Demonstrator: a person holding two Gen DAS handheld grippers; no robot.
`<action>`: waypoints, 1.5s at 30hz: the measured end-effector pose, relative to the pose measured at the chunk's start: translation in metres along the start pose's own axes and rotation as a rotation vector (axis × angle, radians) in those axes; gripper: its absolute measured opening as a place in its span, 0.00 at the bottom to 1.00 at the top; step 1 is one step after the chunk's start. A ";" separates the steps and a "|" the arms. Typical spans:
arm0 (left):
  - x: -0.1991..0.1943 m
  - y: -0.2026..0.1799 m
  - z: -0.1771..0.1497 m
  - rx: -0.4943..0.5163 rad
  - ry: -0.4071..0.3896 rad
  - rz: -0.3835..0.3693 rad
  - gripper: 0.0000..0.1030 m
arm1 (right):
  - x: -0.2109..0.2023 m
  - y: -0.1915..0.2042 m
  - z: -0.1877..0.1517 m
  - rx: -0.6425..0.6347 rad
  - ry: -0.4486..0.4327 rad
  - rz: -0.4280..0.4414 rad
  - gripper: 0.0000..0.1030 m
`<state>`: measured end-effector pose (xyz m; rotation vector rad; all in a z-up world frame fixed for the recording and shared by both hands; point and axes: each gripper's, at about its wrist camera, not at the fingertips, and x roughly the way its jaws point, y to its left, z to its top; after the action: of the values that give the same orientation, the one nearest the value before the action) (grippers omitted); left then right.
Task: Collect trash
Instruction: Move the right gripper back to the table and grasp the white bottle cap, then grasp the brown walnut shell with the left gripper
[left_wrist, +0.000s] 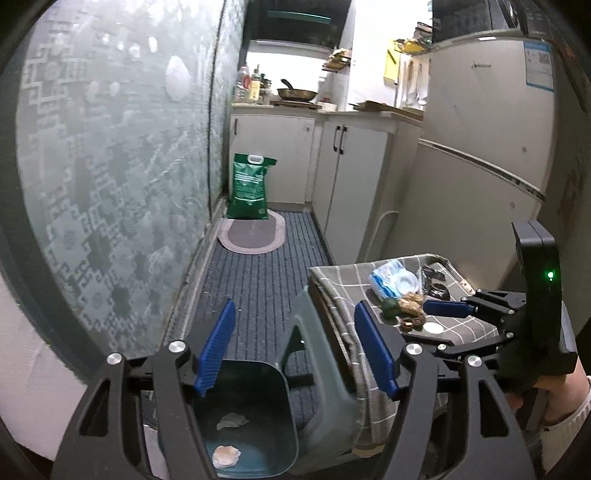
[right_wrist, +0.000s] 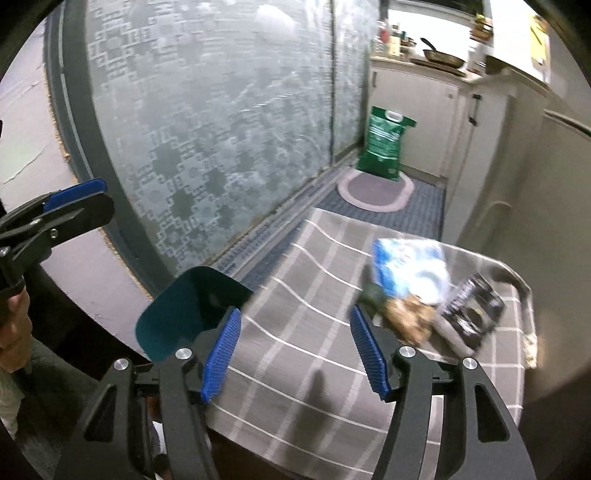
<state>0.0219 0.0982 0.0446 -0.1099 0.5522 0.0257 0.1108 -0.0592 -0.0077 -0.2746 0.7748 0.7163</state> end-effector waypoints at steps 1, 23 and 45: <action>0.003 -0.004 -0.001 0.007 0.002 -0.004 0.70 | -0.001 -0.004 -0.002 0.006 0.001 -0.007 0.63; 0.050 -0.058 -0.012 0.075 0.087 -0.078 0.66 | 0.012 -0.069 -0.040 0.131 0.074 -0.002 0.47; 0.122 -0.113 -0.047 0.199 0.290 -0.165 0.33 | -0.007 -0.097 -0.044 0.180 0.017 0.010 0.29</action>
<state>0.1073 -0.0199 -0.0479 0.0361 0.8304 -0.2080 0.1497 -0.1544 -0.0359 -0.1138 0.8513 0.6493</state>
